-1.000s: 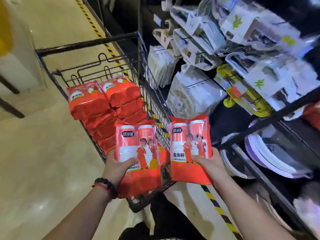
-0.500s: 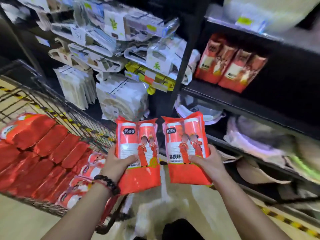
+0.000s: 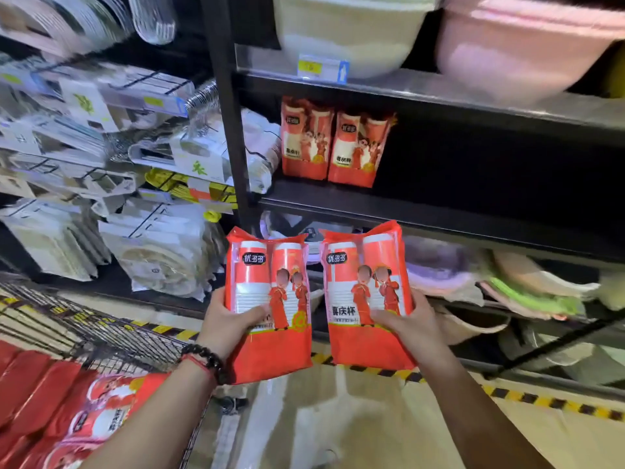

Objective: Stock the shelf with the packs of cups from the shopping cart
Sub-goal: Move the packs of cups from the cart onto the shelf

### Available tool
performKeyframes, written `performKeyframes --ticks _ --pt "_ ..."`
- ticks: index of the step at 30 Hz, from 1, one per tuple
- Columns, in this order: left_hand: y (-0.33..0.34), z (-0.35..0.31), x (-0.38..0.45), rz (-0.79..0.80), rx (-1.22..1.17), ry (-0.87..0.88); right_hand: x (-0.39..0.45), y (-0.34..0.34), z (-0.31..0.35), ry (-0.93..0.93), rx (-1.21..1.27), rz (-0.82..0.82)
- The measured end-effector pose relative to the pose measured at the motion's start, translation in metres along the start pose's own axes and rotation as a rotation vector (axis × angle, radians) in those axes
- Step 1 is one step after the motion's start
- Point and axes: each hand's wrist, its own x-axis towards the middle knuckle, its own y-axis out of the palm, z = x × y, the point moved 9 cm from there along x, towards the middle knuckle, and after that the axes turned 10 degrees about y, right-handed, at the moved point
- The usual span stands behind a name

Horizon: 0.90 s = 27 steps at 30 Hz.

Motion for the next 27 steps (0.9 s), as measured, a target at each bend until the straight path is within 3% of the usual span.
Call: performKeyframes --ticks 12,27 --pt "0.088 -0.054 0.044 0.043 0.002 0.123 0.042 -0.073 0.033 -0.031 0.142 -0.009" --pt "0.108 -0.104 0.177 0.059 -0.056 0.282 0.148 -0.051 0.084 -0.049 0.149 -0.049"
